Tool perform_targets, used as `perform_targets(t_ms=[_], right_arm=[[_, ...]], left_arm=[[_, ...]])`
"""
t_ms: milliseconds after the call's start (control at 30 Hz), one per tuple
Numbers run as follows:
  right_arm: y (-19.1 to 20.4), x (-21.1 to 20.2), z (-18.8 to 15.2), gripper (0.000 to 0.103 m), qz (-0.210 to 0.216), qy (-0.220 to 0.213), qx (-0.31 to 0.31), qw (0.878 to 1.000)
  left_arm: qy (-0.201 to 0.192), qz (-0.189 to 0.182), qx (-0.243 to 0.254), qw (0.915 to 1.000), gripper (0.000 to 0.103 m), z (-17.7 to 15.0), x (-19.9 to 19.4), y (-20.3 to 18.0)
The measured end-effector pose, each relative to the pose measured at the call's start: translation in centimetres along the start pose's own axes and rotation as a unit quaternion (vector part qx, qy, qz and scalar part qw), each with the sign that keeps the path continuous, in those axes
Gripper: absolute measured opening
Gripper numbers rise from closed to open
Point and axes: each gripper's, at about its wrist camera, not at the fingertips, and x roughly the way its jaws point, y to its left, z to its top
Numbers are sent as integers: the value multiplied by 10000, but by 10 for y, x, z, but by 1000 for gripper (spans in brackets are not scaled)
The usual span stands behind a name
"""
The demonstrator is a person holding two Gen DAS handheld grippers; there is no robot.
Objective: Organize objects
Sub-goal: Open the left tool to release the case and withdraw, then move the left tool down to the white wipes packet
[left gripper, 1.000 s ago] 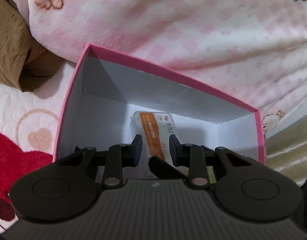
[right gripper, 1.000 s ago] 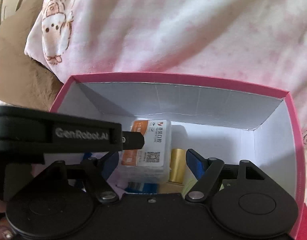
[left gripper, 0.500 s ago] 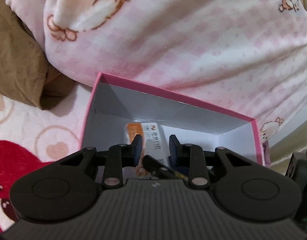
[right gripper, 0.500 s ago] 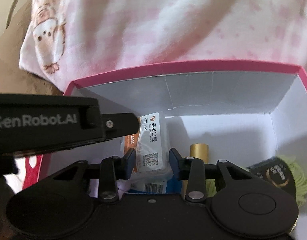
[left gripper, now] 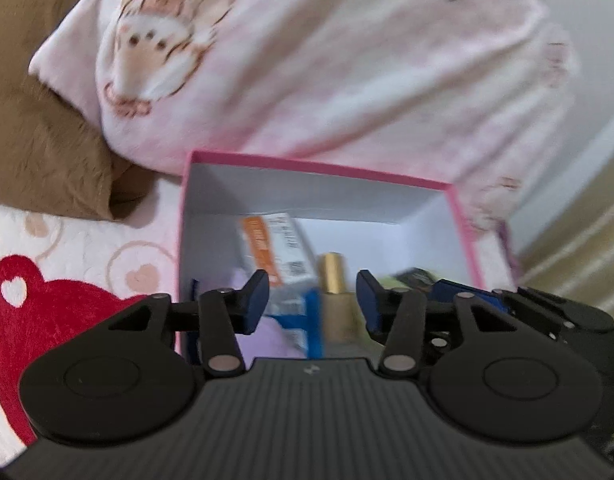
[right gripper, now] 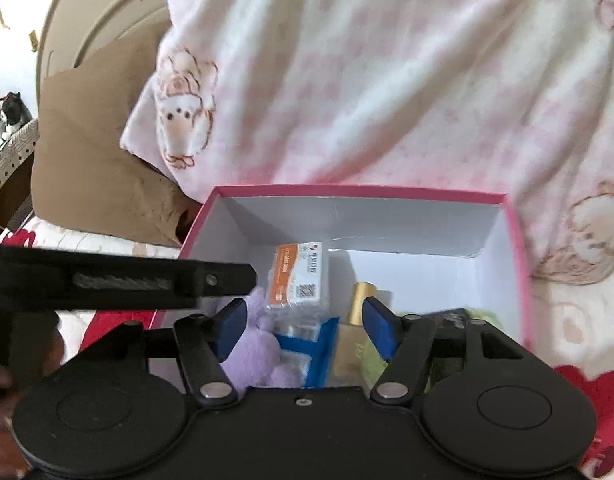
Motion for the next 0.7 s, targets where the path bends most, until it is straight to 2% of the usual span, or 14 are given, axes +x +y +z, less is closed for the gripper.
perform_targets(t_ms=[100,367,700], right_arm=[[-2,-39,-7,72,-98,-143,-153,9997],[-7,-113,-30,76,128,-277,-133,9994],[-21,-183,-62,81,368,-371,-89,9986]], left_arm=[[-83,-114,214,9997,55,-1,-31,-13],[-59,-30,677,9977,63,-14,-98,-43],[194,-120,1023,9945,74,-54,-143,-73]])
